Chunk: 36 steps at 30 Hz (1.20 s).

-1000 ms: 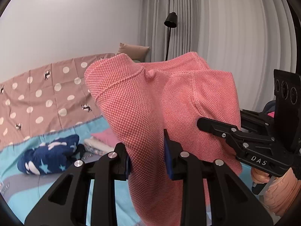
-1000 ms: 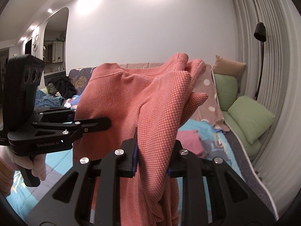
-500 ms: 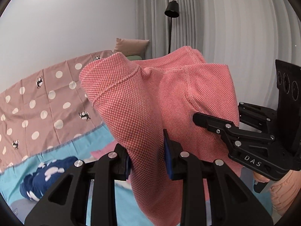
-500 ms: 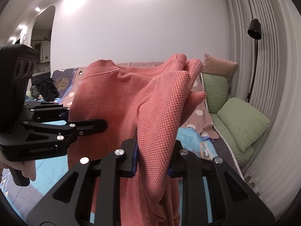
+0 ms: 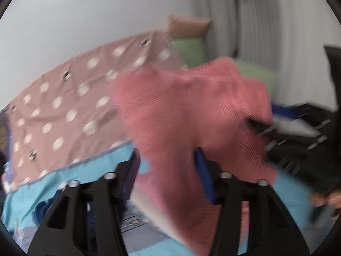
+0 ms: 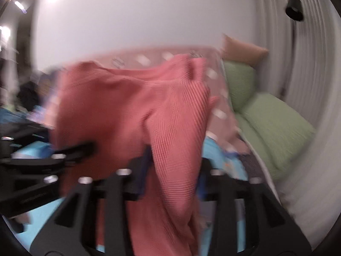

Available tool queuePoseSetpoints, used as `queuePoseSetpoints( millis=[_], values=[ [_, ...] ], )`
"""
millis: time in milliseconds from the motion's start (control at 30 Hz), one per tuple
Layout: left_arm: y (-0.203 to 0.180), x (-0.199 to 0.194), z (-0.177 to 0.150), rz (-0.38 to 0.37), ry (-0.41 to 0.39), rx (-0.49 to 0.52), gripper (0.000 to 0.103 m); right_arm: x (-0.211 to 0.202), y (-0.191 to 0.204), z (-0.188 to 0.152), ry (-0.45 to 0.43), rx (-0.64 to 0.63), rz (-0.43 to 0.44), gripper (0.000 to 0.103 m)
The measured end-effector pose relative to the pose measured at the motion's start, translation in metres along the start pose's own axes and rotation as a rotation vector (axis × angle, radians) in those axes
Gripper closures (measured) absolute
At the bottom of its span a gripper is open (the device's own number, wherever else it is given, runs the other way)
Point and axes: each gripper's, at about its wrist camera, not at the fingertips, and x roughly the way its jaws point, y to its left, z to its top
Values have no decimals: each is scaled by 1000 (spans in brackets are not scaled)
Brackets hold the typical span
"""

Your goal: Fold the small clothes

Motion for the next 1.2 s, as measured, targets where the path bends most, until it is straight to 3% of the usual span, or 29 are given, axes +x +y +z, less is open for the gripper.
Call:
queuePoseSetpoints(
  millis=[67,133,233,300,400,467,500,600,733,900,1067,1200],
  values=[
    [0,27,-26,-10,89,4,48,30,-2,-20,76,24,-72,58],
    [-4,36,-52,-59,127,8,48,38,-7,-48,125,85,-6,58],
    [-6,26,-79,-92,100,18,37,28,-9,-80,132,80,0,59],
    [-8,7,-89,-114,86,9,30,11,-6,-98,126,56,-15,51],
    [-5,-25,-101,-156,40,-17,30,-33,0,-128,105,47,-4,39],
    [-4,-46,-111,-167,5,-36,17,-61,13,-142,100,44,0,30],
    [-4,-62,-117,-165,-17,-48,8,-71,15,-146,98,45,-2,25],
    [-10,-104,-130,-154,-86,-43,3,-109,21,-154,86,60,-21,9],
    [-14,-162,-145,-102,-155,-58,1,-166,22,-162,46,95,-50,5],
    [-14,-208,-166,29,-116,-93,1,-224,23,-167,-5,126,-22,2],
    [-10,-252,-191,-19,-117,-157,1,-271,25,-177,-43,151,-32,2],
    [-14,-281,-202,-8,-128,-132,1,-299,29,-188,-39,178,-4,2]
  ],
)
